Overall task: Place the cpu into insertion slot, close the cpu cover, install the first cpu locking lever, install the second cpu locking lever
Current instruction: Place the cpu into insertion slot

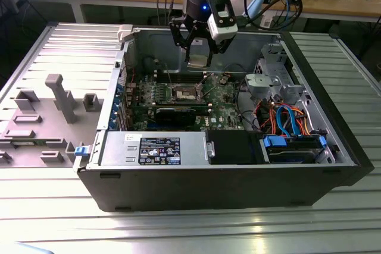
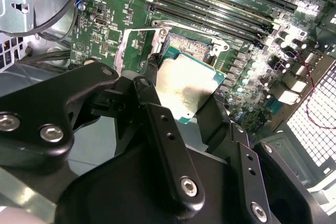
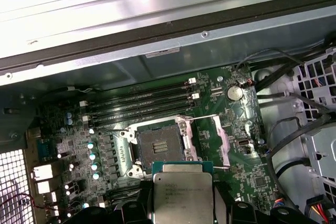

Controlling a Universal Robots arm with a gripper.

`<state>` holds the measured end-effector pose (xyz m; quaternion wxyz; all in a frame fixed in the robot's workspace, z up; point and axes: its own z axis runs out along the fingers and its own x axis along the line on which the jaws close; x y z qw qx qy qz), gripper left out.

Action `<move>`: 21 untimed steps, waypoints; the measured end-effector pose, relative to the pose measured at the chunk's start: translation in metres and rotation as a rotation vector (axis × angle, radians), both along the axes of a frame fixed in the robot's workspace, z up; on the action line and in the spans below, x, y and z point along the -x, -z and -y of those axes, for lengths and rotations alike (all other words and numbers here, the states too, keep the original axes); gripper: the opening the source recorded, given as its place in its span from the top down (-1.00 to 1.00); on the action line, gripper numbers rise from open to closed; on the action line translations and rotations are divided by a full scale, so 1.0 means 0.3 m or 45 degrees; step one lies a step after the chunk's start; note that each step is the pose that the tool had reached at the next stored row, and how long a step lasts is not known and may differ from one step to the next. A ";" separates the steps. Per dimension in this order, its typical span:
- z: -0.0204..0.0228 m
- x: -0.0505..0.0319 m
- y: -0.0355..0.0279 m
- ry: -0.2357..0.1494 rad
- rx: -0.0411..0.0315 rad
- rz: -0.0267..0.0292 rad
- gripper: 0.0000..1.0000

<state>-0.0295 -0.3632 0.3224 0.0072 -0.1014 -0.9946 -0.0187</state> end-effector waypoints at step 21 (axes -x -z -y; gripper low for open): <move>0.000 0.000 0.001 0.019 -0.0001 0.0000 -0.09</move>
